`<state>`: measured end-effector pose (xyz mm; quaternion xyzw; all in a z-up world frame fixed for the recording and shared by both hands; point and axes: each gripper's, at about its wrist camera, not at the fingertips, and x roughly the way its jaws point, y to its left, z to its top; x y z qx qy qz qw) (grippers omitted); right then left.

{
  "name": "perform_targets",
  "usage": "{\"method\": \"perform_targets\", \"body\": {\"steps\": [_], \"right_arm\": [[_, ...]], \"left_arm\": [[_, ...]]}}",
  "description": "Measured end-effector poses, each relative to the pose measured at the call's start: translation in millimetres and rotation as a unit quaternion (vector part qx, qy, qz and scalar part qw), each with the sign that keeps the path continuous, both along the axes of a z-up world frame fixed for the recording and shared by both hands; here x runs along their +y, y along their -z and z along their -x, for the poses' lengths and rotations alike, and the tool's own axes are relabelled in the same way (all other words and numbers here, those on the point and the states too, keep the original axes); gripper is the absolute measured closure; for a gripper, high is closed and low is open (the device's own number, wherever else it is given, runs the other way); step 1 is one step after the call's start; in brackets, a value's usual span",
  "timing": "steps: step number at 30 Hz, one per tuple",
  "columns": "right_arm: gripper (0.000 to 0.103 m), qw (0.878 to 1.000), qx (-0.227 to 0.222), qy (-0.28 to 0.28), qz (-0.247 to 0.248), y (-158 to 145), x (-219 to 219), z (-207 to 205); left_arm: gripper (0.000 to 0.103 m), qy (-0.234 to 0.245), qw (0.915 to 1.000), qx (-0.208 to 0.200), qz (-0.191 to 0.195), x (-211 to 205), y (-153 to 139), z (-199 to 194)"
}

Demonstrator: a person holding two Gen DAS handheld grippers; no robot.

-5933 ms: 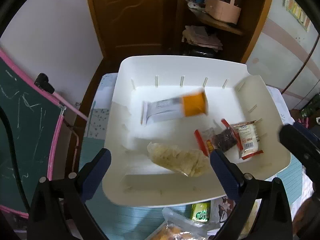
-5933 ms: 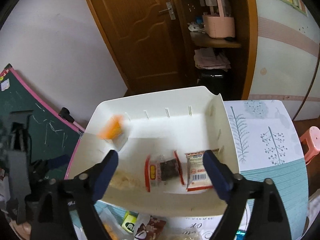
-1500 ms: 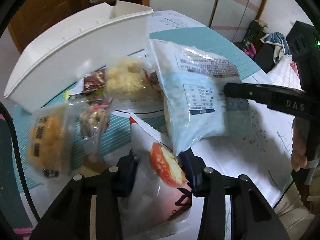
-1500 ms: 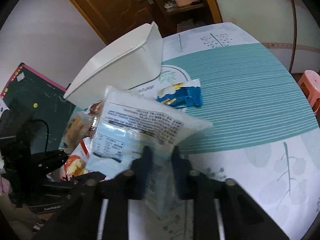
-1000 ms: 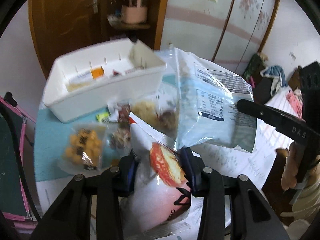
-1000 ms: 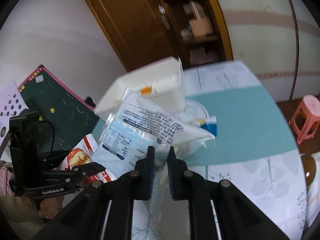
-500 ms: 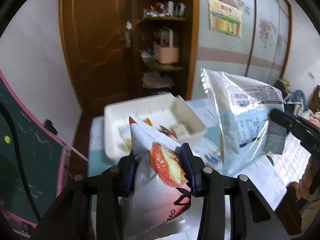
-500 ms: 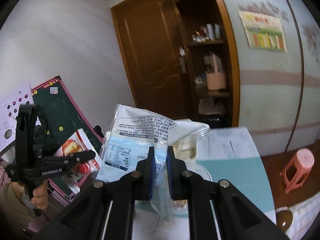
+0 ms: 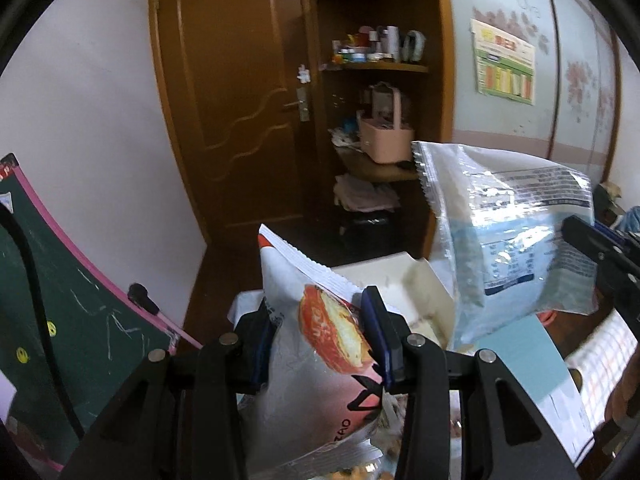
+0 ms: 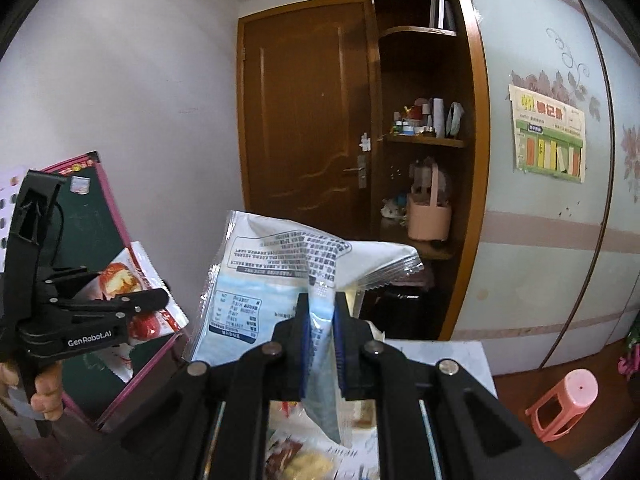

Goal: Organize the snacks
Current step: 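Carry both bags over the white basket and open both grippers inside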

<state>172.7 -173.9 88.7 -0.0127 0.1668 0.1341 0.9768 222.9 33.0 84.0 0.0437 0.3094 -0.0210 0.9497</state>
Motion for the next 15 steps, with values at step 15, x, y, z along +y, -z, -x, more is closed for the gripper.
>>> {"method": "perform_targets", "body": {"steps": [15], "right_arm": [[0.093, 0.998, 0.039, 0.051, -0.017, 23.1, 21.2, -87.8]], "left_arm": [[0.063, -0.039, 0.9982, 0.047, -0.005, -2.3, 49.4, -103.5]]}}
